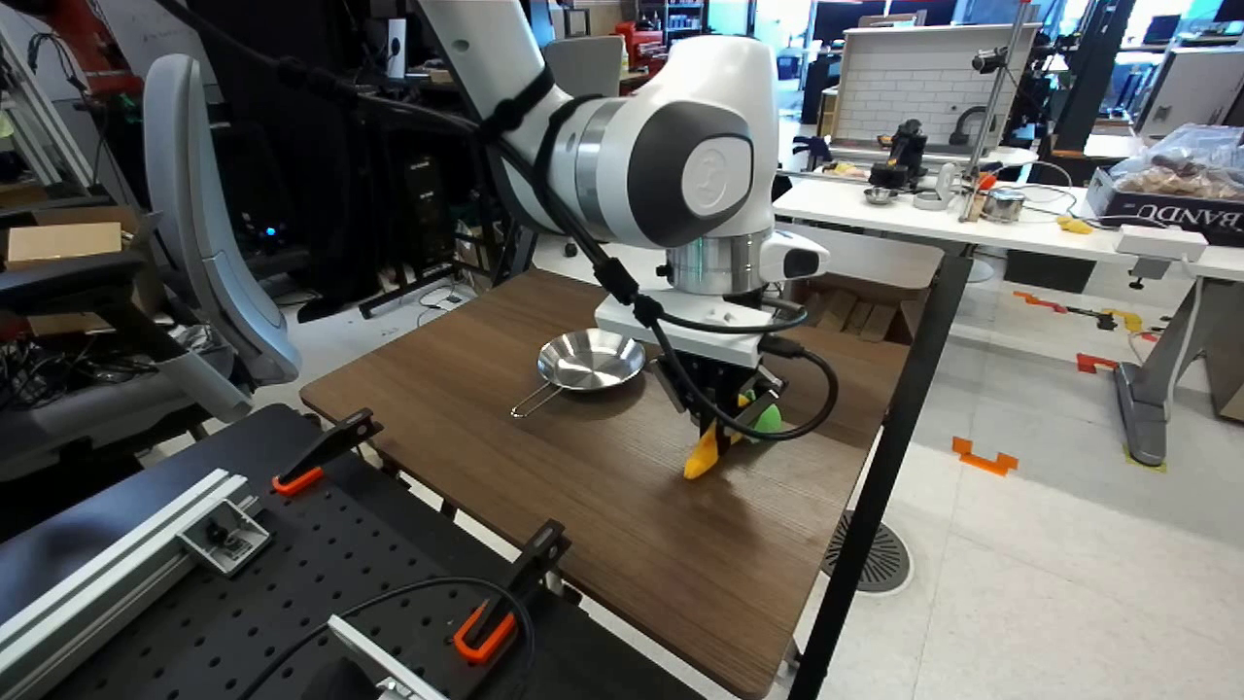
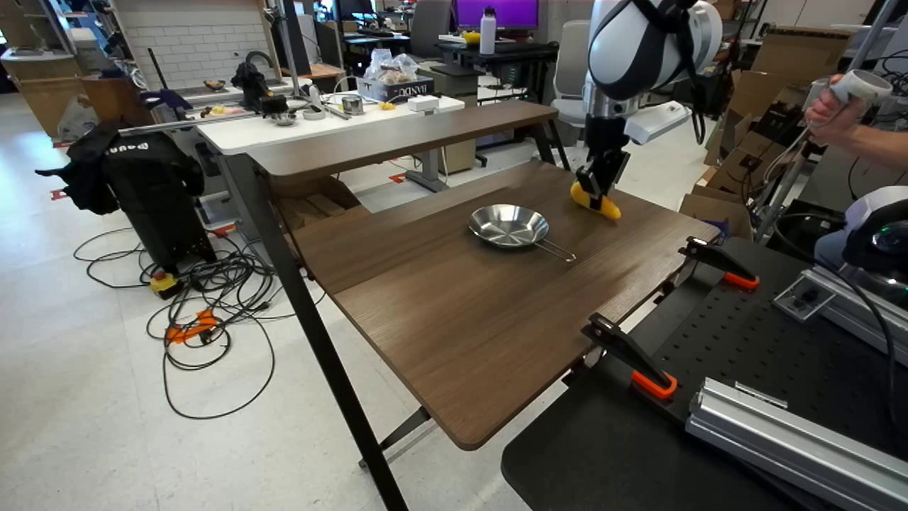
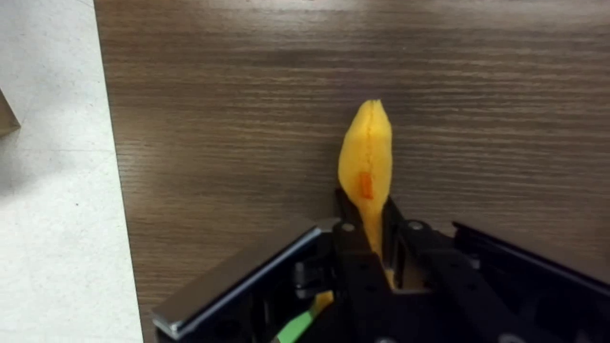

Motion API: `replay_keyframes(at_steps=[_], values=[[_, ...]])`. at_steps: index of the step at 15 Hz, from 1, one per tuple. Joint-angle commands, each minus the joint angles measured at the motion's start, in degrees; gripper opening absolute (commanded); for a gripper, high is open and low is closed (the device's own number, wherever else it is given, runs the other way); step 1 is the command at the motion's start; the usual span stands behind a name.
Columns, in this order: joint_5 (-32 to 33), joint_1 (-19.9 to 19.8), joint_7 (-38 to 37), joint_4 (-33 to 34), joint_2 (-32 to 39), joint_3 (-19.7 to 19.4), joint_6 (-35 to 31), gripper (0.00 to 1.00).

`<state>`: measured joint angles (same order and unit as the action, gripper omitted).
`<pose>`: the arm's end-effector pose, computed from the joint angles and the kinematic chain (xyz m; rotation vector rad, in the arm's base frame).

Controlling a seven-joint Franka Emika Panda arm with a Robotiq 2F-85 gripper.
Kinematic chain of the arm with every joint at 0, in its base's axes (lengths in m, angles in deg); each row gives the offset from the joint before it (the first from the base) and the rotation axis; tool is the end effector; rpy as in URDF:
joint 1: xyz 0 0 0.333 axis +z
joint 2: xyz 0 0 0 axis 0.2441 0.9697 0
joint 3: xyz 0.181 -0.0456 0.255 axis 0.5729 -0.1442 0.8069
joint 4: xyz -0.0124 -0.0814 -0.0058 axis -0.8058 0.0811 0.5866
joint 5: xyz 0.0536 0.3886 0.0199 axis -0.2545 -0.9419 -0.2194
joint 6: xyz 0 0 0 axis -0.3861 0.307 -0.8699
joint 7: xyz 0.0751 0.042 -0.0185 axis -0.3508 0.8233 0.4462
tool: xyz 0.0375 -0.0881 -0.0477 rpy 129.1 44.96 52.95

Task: Put the carrot plushie on the pan

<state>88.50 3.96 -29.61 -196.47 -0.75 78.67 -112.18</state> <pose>0.5654 -0.1457 0.1296 3.0326 0.0675 -0.0933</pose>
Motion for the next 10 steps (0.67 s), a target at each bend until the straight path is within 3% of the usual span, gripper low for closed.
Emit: replay_keyframes(at_steps=[1, 10], values=[[0.75, 1.15, 0.99, -1.14, -2.87, -0.59, -0.01, 0.00], [1.66, 5.33, 0.39, -2.64, -8.04, 1.23, 1.10, 0.02]])
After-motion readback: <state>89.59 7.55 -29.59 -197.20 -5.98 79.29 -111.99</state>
